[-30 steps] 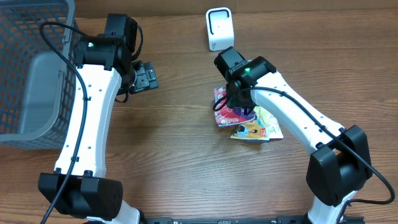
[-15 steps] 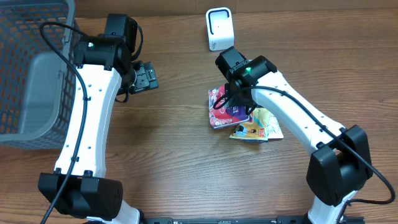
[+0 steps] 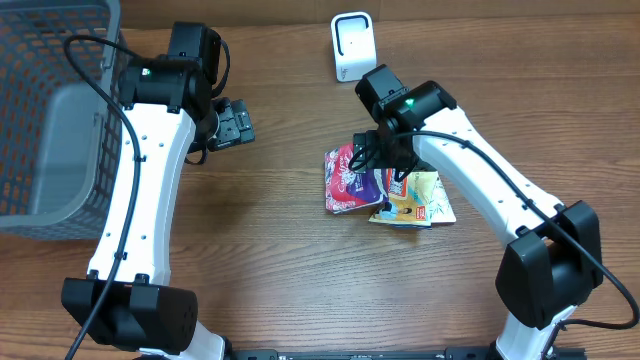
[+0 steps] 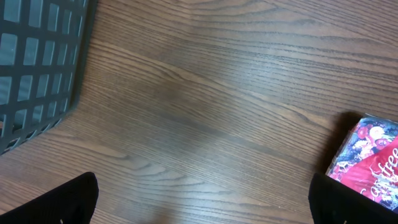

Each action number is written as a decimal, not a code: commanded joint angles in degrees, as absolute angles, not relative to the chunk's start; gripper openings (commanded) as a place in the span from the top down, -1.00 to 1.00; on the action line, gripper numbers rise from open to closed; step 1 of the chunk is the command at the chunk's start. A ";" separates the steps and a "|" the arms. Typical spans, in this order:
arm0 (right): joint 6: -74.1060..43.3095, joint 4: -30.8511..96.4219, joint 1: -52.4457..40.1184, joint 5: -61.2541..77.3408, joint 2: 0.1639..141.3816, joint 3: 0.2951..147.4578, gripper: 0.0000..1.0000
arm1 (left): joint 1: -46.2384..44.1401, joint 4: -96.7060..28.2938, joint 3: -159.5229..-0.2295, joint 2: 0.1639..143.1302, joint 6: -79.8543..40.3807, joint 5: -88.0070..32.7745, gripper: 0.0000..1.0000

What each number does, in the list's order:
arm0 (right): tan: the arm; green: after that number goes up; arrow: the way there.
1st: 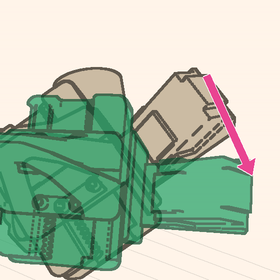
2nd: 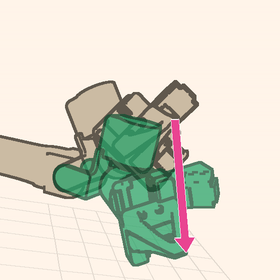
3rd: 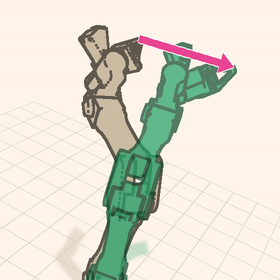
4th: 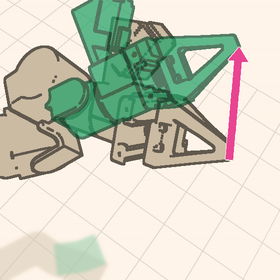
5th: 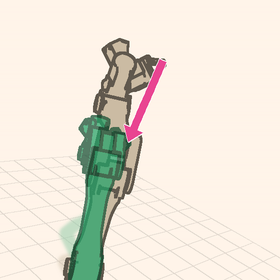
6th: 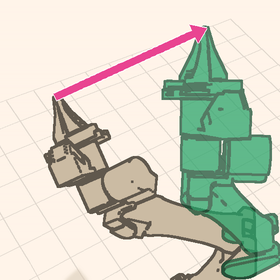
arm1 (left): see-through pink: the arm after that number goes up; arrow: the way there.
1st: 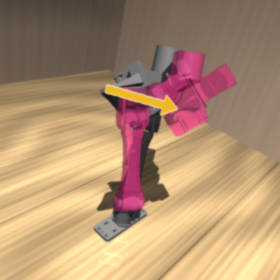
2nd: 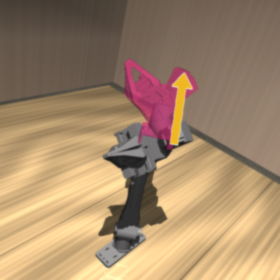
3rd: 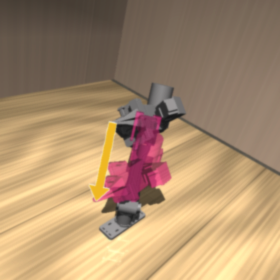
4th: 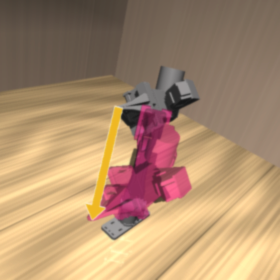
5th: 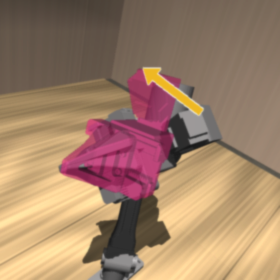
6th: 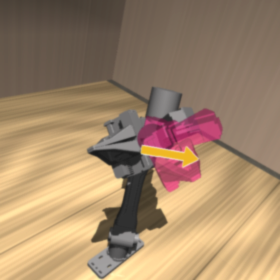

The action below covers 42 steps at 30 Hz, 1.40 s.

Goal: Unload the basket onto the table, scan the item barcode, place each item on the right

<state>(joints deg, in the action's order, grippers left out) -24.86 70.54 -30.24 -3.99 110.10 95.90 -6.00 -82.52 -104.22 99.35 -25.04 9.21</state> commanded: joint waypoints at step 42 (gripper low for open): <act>-23.77 45.65 -26.61 4.21 115.22 87.33 -1.00 | -6.00 -82.46 -104.71 99.77 -24.40 9.15 -1.00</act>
<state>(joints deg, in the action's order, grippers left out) -23.92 47.03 -26.63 2.63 114.93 89.84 -6.00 -82.52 -104.22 99.35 -25.04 9.21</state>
